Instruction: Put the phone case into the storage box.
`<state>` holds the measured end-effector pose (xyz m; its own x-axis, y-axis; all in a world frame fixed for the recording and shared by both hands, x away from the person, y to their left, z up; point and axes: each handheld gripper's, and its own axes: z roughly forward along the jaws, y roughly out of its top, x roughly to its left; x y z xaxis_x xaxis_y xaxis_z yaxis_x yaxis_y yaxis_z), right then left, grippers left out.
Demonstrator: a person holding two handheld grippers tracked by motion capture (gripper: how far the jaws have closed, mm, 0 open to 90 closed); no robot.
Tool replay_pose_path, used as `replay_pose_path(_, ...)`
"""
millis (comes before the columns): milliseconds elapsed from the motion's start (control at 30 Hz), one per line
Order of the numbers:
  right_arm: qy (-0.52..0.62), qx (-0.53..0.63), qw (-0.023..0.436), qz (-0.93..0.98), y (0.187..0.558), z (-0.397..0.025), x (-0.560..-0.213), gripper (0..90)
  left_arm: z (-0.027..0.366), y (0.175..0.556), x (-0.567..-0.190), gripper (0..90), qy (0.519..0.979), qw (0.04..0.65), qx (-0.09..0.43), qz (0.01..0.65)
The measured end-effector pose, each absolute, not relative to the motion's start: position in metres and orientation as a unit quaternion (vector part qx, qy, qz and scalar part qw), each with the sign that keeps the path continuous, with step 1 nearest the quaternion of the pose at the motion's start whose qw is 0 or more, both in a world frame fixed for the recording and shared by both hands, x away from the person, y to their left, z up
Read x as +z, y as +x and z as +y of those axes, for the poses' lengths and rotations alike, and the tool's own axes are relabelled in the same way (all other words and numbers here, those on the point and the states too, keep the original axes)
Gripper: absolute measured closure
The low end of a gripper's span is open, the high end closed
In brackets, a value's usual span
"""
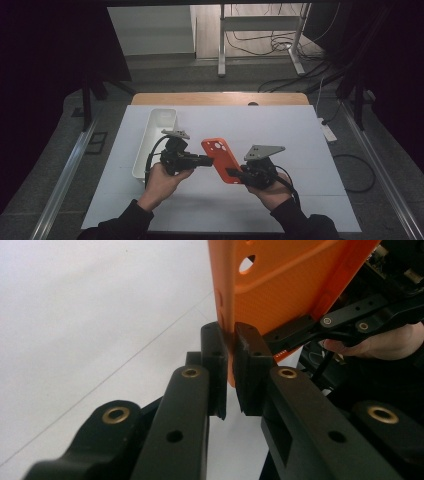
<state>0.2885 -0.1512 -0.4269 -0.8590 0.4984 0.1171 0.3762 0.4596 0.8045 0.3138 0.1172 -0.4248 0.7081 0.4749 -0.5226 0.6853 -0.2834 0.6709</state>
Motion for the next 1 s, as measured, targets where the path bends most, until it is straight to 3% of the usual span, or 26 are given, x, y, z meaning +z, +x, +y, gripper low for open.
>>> replay_pose_path(200, 0.251, 0.432, 0.077, 0.863, 0.287, -0.146, -0.431, 83.3, 0.120, 0.314, -0.425, 88.7, 0.772, 0.486, -0.135, 0.387)
replay_pose_path(500, 0.253, 0.430, 0.073, 0.864, 0.288, -0.144, -0.434, 80.2, 0.118, 0.312, -0.425, 89.1, 0.765, 0.487, -0.132, 0.401)
replay_pose_path(1000, 0.267, 0.438, 0.086, 0.854, 0.288, -0.139, -0.435, 39.0, 0.117, 0.311, -0.425, 89.0, 0.763, 0.481, -0.115, 0.416)
